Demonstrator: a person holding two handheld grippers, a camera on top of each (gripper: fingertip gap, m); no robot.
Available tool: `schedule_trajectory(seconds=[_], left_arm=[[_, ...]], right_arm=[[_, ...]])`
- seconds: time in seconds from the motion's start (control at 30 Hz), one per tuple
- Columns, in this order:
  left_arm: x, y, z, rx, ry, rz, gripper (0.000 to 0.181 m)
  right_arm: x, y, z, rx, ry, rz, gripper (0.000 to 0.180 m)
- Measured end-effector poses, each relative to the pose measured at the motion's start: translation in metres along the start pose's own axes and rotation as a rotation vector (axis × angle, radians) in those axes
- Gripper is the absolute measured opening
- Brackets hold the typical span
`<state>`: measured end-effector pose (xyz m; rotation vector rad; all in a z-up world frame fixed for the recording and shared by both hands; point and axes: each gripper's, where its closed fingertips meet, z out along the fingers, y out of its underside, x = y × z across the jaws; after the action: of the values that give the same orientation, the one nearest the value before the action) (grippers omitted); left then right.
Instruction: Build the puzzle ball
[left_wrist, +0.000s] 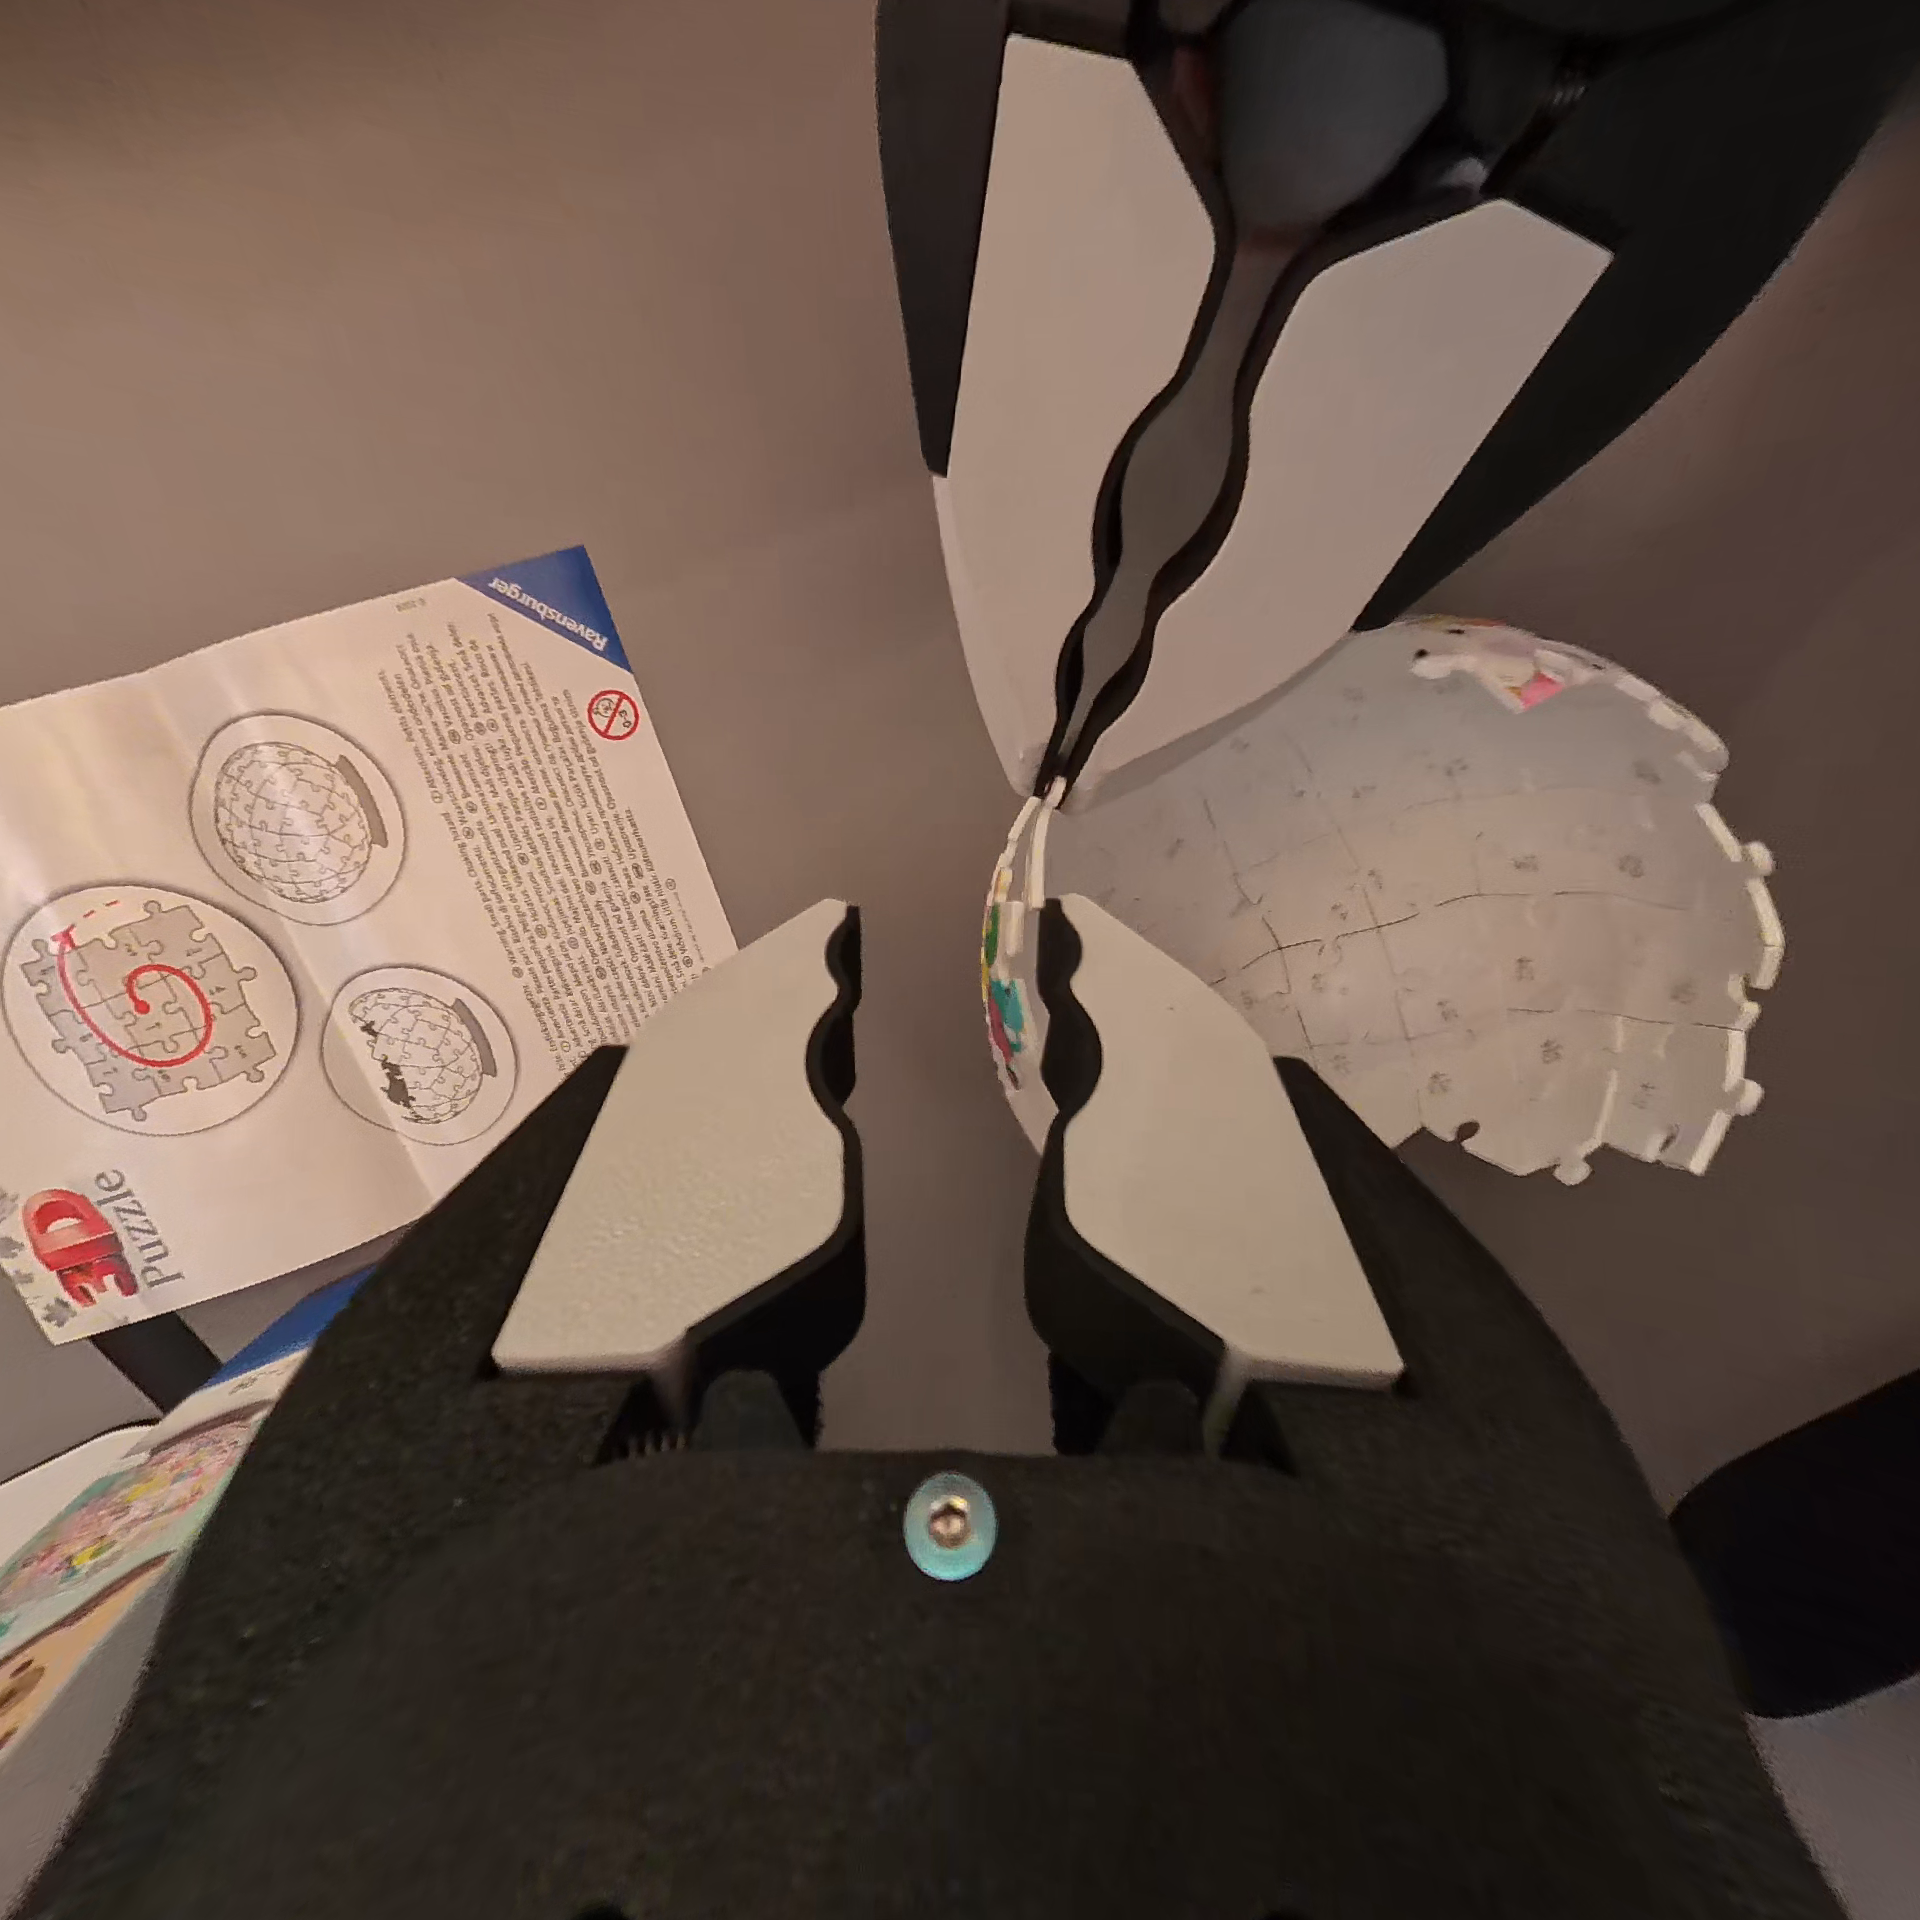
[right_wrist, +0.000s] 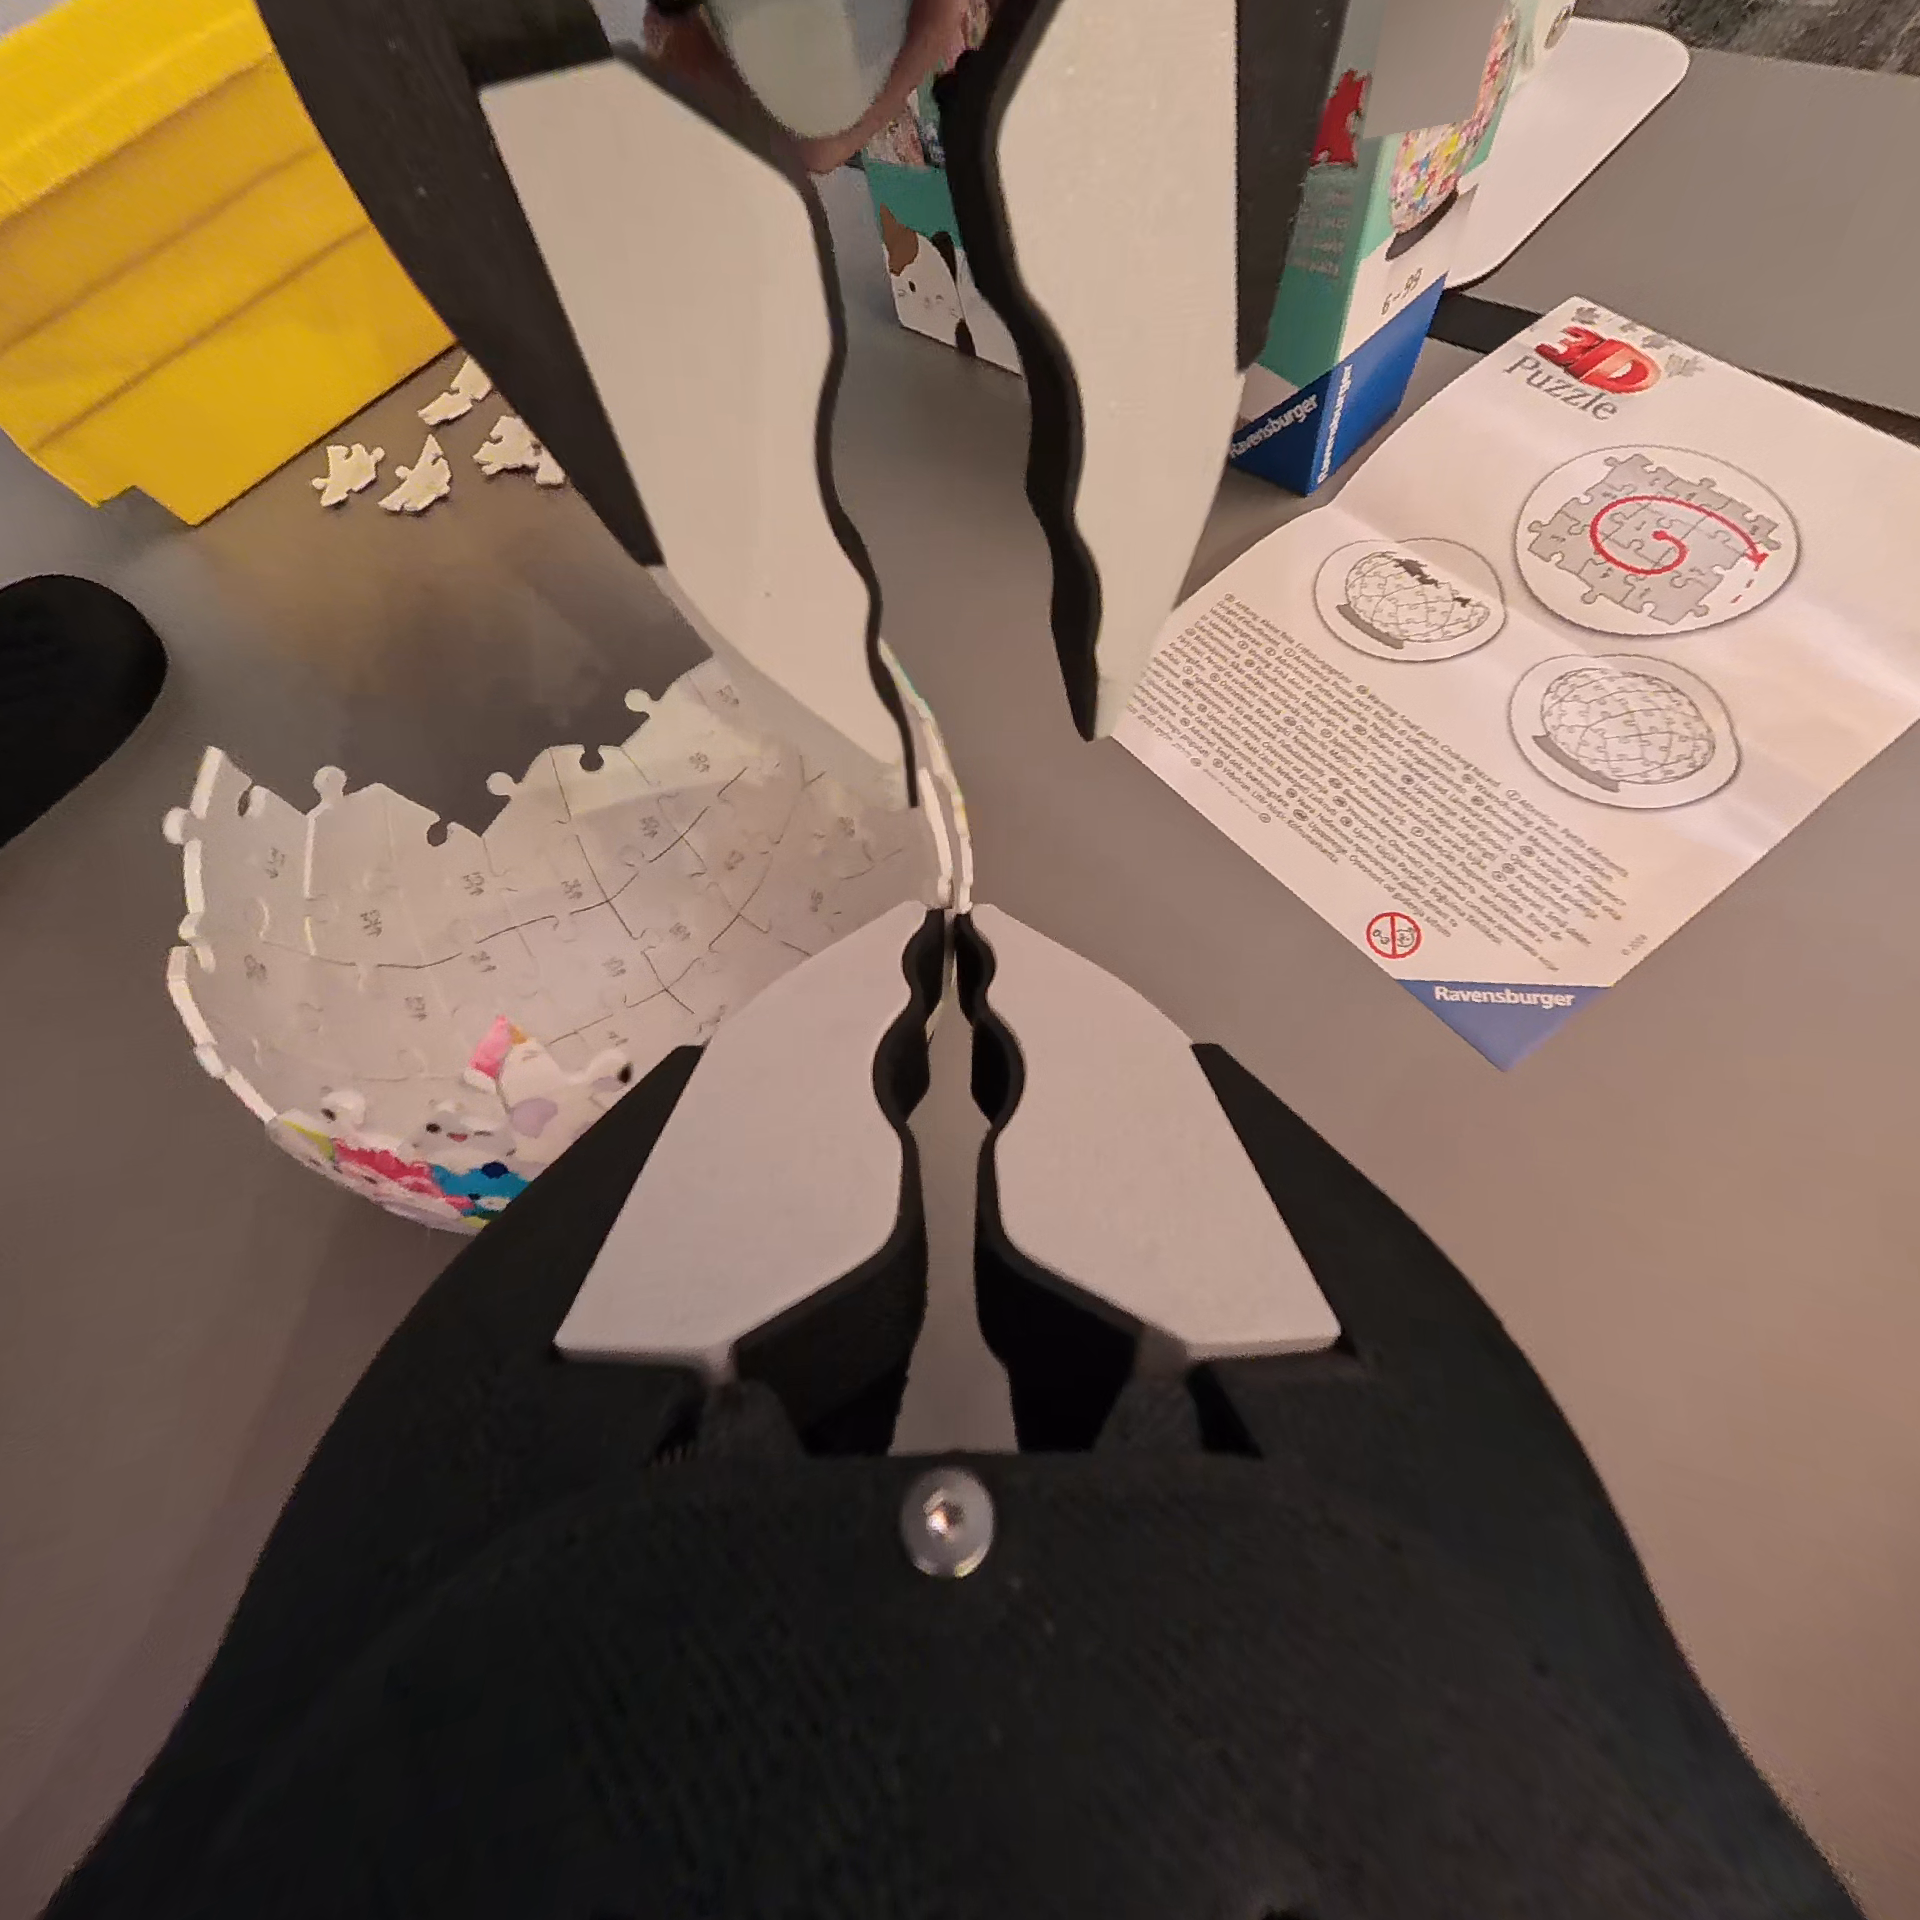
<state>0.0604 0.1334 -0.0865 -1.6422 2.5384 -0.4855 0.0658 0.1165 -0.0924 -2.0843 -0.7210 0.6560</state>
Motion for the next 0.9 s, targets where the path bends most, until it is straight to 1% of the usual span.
schedule_trajectory(seconds=[0.37,0.6,0.9], left_arm=[[0.0035,-0.0002,0.0084,-0.081,0.015,0.039,0.019],[0.0068,-0.0009,0.0099,-0.089,0.02,0.077,0.007],[0.0058,-0.001,0.0099,-0.081,-0.007,0.099,0.004]], right_arm=[[0.0034,0.0006,-0.002,0.0,0.014,0.053,0.003],[0.0053,0.0013,-0.0033,-0.008,0.037,0.042,0.003],[0.0047,0.0016,-0.003,-0.011,0.052,0.008,0.004]])
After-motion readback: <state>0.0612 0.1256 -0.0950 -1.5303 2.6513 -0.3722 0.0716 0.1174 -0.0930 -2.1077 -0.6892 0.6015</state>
